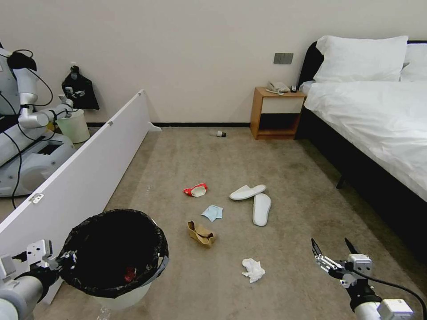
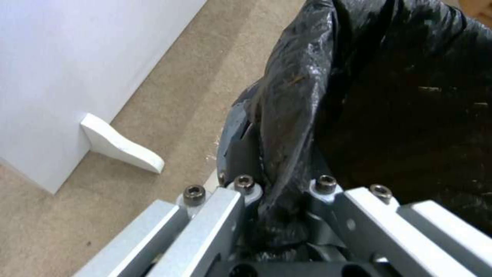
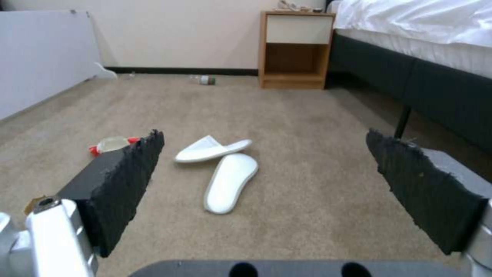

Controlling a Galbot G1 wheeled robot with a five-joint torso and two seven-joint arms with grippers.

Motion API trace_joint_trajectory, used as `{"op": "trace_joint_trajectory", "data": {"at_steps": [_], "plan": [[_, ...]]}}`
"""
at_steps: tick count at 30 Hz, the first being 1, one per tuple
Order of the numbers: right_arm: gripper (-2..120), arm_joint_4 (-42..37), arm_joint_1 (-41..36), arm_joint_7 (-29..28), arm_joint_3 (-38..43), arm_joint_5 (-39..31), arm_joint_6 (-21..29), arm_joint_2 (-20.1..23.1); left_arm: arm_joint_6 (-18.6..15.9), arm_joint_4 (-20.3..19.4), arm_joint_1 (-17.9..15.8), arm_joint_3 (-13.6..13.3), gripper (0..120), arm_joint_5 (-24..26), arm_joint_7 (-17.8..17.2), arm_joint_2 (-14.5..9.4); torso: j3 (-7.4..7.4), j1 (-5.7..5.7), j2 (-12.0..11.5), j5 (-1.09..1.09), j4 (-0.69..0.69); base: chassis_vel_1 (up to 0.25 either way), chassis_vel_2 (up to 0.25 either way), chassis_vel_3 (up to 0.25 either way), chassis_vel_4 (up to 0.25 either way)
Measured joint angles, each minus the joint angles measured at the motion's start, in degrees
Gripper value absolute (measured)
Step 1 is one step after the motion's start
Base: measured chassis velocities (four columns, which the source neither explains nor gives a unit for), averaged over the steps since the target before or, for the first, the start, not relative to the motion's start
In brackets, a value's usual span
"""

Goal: Pick up the trash bin, then pick up the garbage from the floor and place it into the trash bin.

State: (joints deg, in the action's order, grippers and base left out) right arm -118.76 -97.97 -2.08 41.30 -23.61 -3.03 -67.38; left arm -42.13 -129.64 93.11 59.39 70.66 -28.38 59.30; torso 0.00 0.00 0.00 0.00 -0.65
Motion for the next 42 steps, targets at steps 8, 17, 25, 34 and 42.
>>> {"op": "trace_joint_trajectory", "data": {"at_steps": [8,17,25,34,42], "plan": [[100,0.0,0.0,0.2,0.1,-0.3,0.0,0.2,0.0,0.0,0.0,0.0,5,0.1,0.0,0.0,0.00,0.00,0.0,0.00,0.00,0.000,0.000,0.000,0.000],[100,0.0,0.1,0.5,0.2,-0.8,0.0,0.4,0.0,-0.3,0.0,-0.1,5,0.1,0.0,0.2,0.00,0.00,0.0,0.00,0.00,-0.011,0.008,0.008,-0.008],[100,0.1,0.1,0.7,0.1,-1.0,-0.1,0.3,0.0,-0.5,0.1,-0.2,5,0.1,0.0,0.3,0.00,0.00,0.0,0.00,0.00,-0.032,0.029,0.028,-0.020],[100,0.2,0.1,0.8,0.2,-1.4,-0.2,0.4,0.0,-0.5,0.1,-0.2,5,0.1,0.0,0.3,0.00,0.00,0.0,0.00,0.00,-0.051,0.062,0.060,-0.064],[100,0.2,0.2,0.9,0.2,-1.7,-0.2,0.5,0.0,-0.5,0.2,-0.3,5,0.1,0.0,0.3,0.00,0.00,0.0,0.00,0.00,-0.075,0.082,0.073,-0.063]]}}
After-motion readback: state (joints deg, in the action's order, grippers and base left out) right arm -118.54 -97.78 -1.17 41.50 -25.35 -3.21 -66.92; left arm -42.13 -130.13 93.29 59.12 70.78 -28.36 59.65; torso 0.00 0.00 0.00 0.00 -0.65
